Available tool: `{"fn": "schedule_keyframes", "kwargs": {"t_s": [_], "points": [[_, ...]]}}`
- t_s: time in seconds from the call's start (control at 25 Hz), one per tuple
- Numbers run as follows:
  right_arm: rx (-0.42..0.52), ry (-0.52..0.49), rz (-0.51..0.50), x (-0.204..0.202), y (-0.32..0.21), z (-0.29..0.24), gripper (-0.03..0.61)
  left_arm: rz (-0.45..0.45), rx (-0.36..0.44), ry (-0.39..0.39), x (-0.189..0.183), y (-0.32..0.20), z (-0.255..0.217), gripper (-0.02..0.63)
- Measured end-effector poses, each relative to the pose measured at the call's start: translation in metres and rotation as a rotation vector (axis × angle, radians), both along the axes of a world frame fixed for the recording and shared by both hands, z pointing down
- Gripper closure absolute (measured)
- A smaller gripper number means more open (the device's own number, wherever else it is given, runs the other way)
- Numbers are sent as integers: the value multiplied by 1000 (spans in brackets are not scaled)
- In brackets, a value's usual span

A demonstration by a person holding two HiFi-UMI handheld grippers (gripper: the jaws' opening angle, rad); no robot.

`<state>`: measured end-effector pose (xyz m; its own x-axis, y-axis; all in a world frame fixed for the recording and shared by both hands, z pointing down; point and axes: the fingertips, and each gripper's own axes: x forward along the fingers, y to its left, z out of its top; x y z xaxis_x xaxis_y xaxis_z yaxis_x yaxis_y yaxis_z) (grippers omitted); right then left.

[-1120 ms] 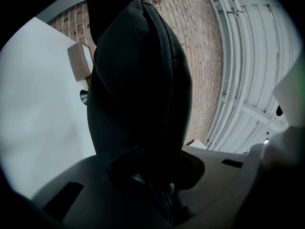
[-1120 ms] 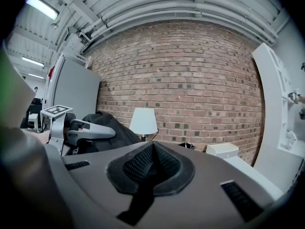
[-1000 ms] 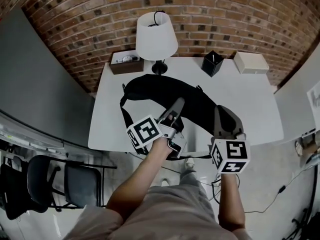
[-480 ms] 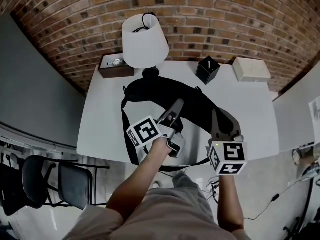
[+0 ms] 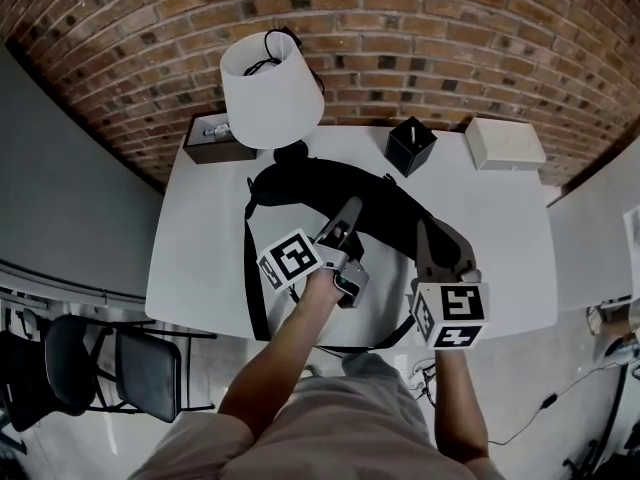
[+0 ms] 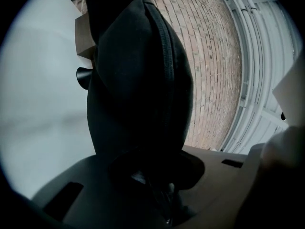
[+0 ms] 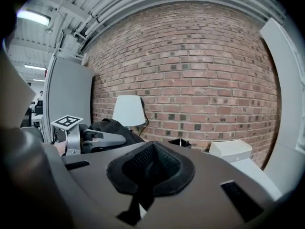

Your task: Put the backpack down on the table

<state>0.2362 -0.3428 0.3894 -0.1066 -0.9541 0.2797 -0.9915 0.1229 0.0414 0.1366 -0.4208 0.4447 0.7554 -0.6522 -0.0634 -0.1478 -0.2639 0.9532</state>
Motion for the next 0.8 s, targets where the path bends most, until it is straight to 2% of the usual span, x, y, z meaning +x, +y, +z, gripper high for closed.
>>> {"fn": "schedule_keyframes", "kwargs": {"t_s": [0.28, 0.6, 0.8], "points": [[-22, 1, -52, 6, -25, 14, 578, -36, -45, -4, 12, -23, 28, 551], [-40, -6, -111, 1, -42, 30, 578, -68, -53, 37, 14, -41, 44, 549], [-43, -20, -136, -6, -49, 36, 578, -63, -65, 17, 12, -42, 53, 549]]}}
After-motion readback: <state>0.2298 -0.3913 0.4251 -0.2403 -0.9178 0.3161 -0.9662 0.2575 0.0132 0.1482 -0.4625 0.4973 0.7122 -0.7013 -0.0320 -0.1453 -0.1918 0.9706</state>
